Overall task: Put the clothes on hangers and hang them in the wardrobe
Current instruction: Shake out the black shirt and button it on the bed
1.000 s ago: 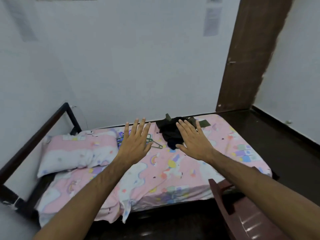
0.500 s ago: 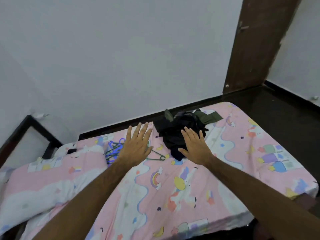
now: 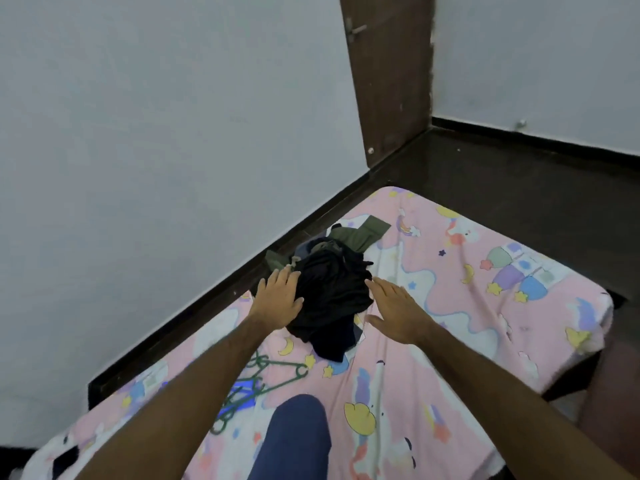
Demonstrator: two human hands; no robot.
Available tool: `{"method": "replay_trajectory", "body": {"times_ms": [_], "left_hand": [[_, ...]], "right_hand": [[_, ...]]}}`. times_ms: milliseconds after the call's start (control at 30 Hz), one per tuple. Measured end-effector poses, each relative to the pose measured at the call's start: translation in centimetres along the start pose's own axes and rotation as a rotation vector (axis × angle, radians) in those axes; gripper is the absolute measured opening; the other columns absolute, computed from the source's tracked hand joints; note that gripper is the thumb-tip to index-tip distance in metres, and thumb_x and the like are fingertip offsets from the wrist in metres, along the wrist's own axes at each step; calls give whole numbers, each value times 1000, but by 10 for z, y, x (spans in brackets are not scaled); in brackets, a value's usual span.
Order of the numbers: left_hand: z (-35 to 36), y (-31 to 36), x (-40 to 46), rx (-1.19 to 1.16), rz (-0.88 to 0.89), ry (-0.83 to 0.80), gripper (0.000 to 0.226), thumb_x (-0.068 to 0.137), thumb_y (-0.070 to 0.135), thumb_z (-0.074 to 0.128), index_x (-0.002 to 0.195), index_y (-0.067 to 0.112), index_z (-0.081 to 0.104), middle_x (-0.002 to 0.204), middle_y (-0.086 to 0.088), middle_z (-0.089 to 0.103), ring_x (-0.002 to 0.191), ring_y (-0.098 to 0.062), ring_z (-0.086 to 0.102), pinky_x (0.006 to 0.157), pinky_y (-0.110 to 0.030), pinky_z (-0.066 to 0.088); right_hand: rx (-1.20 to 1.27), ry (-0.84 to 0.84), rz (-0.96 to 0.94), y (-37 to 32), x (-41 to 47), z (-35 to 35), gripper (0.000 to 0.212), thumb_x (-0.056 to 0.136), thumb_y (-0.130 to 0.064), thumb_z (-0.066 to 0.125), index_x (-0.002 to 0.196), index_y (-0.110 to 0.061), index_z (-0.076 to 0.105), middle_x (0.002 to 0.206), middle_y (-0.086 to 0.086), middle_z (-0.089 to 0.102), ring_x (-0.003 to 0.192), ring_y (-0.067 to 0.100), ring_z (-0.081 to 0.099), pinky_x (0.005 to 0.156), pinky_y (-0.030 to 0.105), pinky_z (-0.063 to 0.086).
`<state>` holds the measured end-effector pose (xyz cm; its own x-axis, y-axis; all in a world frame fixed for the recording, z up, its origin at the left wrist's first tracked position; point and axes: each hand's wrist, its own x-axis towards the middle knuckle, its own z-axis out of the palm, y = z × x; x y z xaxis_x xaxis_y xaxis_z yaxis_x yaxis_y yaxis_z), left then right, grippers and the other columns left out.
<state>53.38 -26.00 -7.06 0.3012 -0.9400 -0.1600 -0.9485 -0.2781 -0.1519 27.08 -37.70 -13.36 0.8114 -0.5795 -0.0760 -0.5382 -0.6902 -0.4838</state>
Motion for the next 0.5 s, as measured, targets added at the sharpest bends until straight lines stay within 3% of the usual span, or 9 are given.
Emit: {"method": "replay_trajectory", "body": {"times_ms": [100, 267, 400, 500], "left_hand": [[30, -10, 42, -83, -2, -30, 63, 95, 41, 54, 149, 16, 33, 151, -9, 40, 135, -34, 44, 104, -54, 42], [102, -55, 122, -91, 56, -76, 67, 93, 40, 56, 149, 15, 30, 148, -12, 43, 128, -36, 51, 101, -52, 45], [173, -104, 216, -311, 41, -16, 69, 92, 45, 62, 146, 10, 38, 145, -12, 49, 130, -32, 52, 105, -49, 45], [223, -119, 267, -503, 77, -29, 70, 91, 54, 63, 144, 14, 43, 138, -4, 56, 128, -24, 53, 104, -36, 42]], "right_hand": [[131, 26, 52, 13, 21, 32, 73, 103, -37, 53, 160, -7, 19, 166, 12, 19, 152, 30, 21, 123, 41, 21], [232, 16, 109, 27, 90, 141, 70, 101, -35, 56, 158, -8, 24, 164, 12, 21, 149, 32, 25, 122, 40, 23], [254, 77, 124, 22, 180, 245, 73, 100, -34, 57, 160, -12, 21, 167, 10, 16, 153, 29, 20, 125, 35, 17], [289, 66, 161, 13, 226, 316, 78, 101, -38, 56, 163, -24, 11, 170, 5, 2, 155, 28, 8, 125, 42, 22]]}}
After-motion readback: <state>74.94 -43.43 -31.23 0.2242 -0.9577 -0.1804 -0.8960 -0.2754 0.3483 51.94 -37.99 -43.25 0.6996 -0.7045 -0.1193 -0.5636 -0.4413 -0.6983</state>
